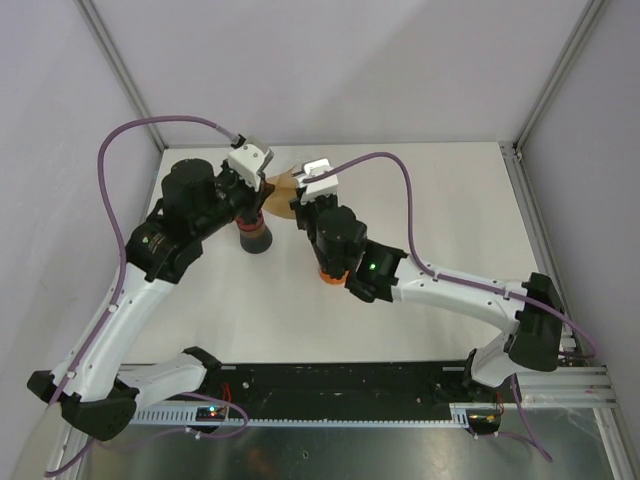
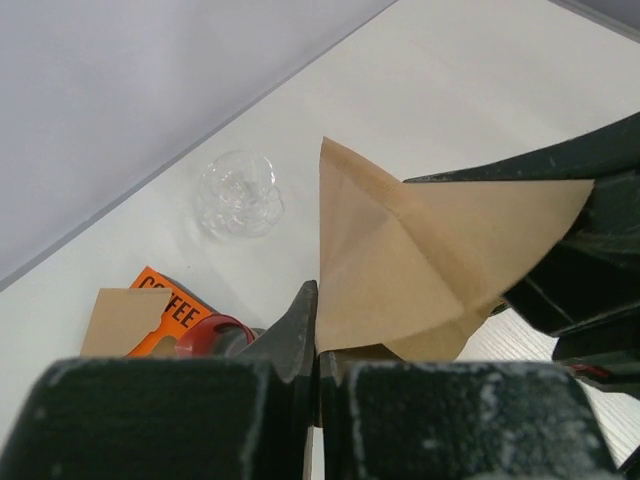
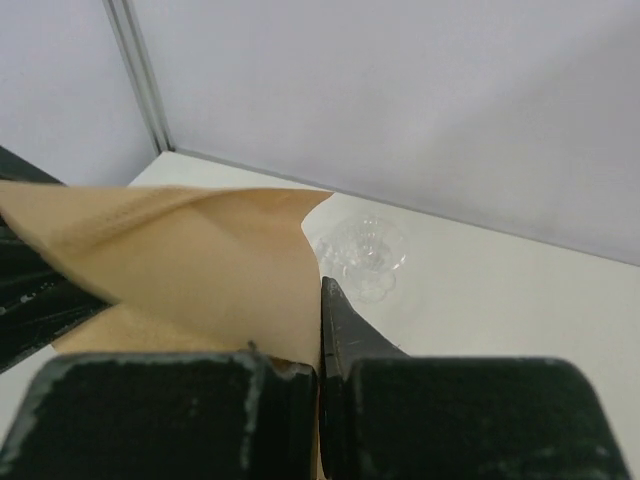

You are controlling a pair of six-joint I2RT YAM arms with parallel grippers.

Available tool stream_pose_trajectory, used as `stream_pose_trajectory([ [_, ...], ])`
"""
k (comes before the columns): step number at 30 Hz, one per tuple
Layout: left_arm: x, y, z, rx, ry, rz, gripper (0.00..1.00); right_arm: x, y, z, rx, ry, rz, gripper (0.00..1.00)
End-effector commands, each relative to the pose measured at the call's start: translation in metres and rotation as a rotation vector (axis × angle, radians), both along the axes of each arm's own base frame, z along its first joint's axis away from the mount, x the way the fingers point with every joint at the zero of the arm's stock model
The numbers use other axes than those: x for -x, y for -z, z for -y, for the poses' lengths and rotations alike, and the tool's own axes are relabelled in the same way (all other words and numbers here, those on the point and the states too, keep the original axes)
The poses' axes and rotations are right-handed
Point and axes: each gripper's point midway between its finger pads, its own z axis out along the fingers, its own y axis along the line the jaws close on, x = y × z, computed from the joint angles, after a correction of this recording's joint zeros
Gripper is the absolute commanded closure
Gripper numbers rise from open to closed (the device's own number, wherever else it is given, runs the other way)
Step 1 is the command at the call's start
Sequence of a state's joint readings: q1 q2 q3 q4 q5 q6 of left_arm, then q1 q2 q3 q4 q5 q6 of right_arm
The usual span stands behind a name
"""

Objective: Place the coffee filter in the dripper
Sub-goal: Place the coffee filter in the coffee dripper.

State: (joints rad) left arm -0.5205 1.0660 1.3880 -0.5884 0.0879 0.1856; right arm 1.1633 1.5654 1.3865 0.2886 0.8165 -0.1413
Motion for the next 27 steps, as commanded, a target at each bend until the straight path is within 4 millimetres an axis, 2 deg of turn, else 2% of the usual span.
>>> stream_pose_trajectory([
  [1,-0.003,-0.012,-0.015,-0.035,-0.058,0.067,1.00,-0.008,-0.026,0.049,-0.084,0.144,-0.018,1.00],
  [7,-0.006,-0.009,-0.024,-0.071,-0.094,0.083,1.00,-0.012,-0.024,0.065,-0.078,0.137,-0.050,1.00],
  [12,-0.004,-0.010,-0.022,-0.062,-0.083,0.078,1.00,-0.014,-0.020,0.061,-0.084,0.048,-0.086,1.00],
  [14,-0.001,-0.009,-0.014,-0.045,-0.038,0.068,0.99,-0.012,-0.018,0.056,-0.079,0.013,-0.095,1.00],
  [17,0.009,-0.007,0.001,-0.014,0.052,0.041,0.73,-0.008,-0.014,0.052,-0.072,-0.026,-0.127,1.00],
  [19,0.020,-0.007,0.012,0.006,0.130,0.020,0.61,-0.006,-0.007,0.055,-0.049,-0.026,-0.168,1.00],
  [22,0.042,-0.012,0.025,0.038,0.252,-0.012,0.46,-0.003,0.006,0.064,-0.032,-0.019,-0.260,1.00],
  [24,0.058,-0.015,0.031,0.057,0.324,-0.039,0.33,0.002,0.015,0.073,-0.013,-0.024,-0.336,1.00],
  [27,0.070,-0.021,0.032,0.073,0.363,-0.062,0.24,0.010,0.022,0.080,0.010,-0.058,-0.444,1.00],
])
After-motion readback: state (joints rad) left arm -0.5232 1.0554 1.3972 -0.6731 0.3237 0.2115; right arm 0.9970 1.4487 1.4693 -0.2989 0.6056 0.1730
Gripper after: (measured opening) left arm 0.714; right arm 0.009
